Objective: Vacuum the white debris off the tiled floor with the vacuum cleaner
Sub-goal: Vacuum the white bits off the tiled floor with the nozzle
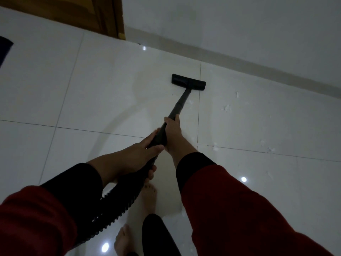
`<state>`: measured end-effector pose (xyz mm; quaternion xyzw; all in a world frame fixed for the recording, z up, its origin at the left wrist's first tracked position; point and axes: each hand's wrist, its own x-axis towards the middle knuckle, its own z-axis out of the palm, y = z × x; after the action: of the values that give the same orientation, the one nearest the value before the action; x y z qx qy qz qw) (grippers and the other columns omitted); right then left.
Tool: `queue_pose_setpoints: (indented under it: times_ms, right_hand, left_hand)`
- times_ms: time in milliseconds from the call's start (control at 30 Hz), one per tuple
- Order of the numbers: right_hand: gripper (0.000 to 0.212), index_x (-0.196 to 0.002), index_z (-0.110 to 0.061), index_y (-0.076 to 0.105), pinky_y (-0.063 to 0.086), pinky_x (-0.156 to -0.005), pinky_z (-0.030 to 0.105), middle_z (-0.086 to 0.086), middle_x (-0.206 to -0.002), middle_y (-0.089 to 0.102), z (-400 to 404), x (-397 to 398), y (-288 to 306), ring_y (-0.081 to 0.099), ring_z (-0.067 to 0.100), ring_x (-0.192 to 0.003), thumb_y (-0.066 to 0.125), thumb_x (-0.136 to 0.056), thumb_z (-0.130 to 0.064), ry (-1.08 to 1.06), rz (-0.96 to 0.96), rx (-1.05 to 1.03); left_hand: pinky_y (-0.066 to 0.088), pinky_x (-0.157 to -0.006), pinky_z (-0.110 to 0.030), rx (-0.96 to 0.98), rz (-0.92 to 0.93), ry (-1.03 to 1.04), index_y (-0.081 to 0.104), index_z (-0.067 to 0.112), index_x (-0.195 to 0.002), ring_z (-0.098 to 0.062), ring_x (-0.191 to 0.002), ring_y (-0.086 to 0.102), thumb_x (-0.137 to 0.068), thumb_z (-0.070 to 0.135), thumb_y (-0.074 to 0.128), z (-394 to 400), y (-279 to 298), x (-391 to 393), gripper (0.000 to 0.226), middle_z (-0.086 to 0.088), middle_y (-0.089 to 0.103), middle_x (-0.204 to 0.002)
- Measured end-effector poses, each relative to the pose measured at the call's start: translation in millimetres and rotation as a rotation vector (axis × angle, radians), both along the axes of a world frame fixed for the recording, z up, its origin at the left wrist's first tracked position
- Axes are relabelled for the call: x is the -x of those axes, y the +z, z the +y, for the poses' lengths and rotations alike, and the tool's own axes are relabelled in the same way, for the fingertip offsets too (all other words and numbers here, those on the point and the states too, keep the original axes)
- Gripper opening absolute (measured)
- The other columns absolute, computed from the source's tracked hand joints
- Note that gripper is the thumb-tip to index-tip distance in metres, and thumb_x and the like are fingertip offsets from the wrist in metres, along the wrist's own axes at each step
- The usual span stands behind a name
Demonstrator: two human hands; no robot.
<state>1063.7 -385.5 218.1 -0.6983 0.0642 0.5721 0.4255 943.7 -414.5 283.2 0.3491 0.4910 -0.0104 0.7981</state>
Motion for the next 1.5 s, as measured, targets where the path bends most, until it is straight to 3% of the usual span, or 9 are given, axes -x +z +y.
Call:
queue_pose_setpoints:
  times_ms: [133,400,733,900,1000,1200,1300,1400,1500]
  right_hand:
    - [0.058,-0.149,-0.038,0.021,0.048,-0.055,0.027,0.003,-0.092,0.049,-19.2,17.8,6.5,0.049,0.016,-0.064,0.043,-0.101,-0.014,0.024,0.006,0.003]
    - [0.06,-0.151,-0.037,0.018,0.048,-0.052,0.025,0.01,-0.139,0.045,-65.2,38.5,14.6,0.051,0.015,-0.065,0.042,-0.1,-0.014,-0.004,-0.01,0.002]
    - [0.061,-0.151,-0.038,0.019,0.048,-0.049,0.025,0.011,-0.13,0.048,-102.8,53.9,27.4,0.05,0.015,-0.062,0.043,-0.099,-0.014,-0.003,-0.016,-0.016]
    - [0.06,-0.151,-0.035,0.018,0.047,-0.051,0.026,0.003,-0.09,0.051,-112.3,45.8,35.7,0.05,0.015,-0.061,0.042,-0.1,-0.014,0.065,-0.052,-0.024]
    - [0.06,-0.152,-0.035,0.017,0.047,-0.054,0.028,0.002,-0.094,0.052,-122.7,37.6,32.7,0.051,0.017,-0.063,0.041,-0.101,-0.013,0.104,-0.066,-0.016]
    - [0.059,-0.153,-0.032,0.014,0.045,-0.082,0.036,0.015,-0.142,0.042,-157.5,27.9,35.9,0.045,0.038,-0.129,0.039,-0.102,-0.013,0.107,0.004,0.023]
    - [0.059,-0.152,-0.034,0.015,0.046,-0.079,0.034,0.013,-0.141,0.044,-175.2,26.2,43.6,0.053,0.036,-0.121,0.039,-0.102,-0.014,0.106,0.023,0.02]
    - [0.06,-0.152,-0.036,0.016,0.048,-0.074,0.034,0.012,-0.136,0.048,-190.3,28.9,50.7,0.058,0.023,-0.077,0.041,-0.102,-0.015,0.111,0.038,0.021]
    - [0.06,-0.151,-0.037,0.017,0.049,-0.07,0.033,0.01,-0.133,0.049,-206.8,33.8,54.9,0.061,0.024,-0.087,0.042,-0.101,-0.015,0.124,0.056,0.022]
  left_hand:
    - [0.048,-0.045,-0.026,-0.025,0.01,-0.02,0.017,0.057,-0.141,-0.013,-0.045,0.053,-0.099,0.033,0.043,-19.7,1.4,17.9,0.055,-0.014,0.051,-0.073]
    - [0.047,-0.045,-0.025,-0.034,0.005,-0.046,0.017,0.055,-0.142,-0.015,-0.046,0.053,-0.099,0.032,0.044,-62.4,10.5,37.7,0.056,-0.015,0.053,-0.072]
    - [0.047,-0.043,-0.024,-0.032,-0.016,-0.022,0.019,0.056,-0.141,-0.013,-0.044,0.053,-0.099,0.031,0.043,-103.5,27.8,54.3,0.054,-0.014,0.051,-0.069]
    - [0.047,-0.043,-0.025,-0.039,-0.023,0.005,0.018,0.058,-0.139,-0.013,-0.045,0.053,-0.099,0.031,0.043,-116.7,29.7,46.3,0.055,-0.014,0.05,-0.071]
    - [0.047,-0.043,-0.025,-0.029,-0.005,0.018,0.016,0.058,-0.14,-0.013,-0.044,0.052,-0.099,0.031,0.044,-126.3,21.2,36.0,0.056,-0.014,0.049,-0.072]
    - [0.046,-0.042,-0.024,0.01,0.028,0.025,0.019,0.059,-0.139,-0.014,-0.042,0.052,-0.099,0.031,0.043,-155.8,14.0,22.0,0.054,-0.013,0.049,-0.068]
    - [0.046,-0.042,-0.025,0.017,0.029,0.024,0.022,0.059,-0.138,-0.014,-0.042,0.053,-0.099,0.031,0.043,-172.5,21.1,21.7,0.052,-0.013,0.049,-0.068]
    - [0.046,-0.044,-0.025,0.03,0.02,0.042,0.023,0.059,-0.137,-0.014,-0.043,0.052,-0.099,0.032,0.044,-188.8,32.2,24.6,0.051,-0.012,0.049,-0.068]
    - [0.046,-0.044,-0.026,0.025,0.019,0.056,0.021,0.059,-0.138,-0.013,-0.044,0.051,-0.098,0.032,0.045,-207.1,41.7,29.5,0.053,-0.012,0.048,-0.068]
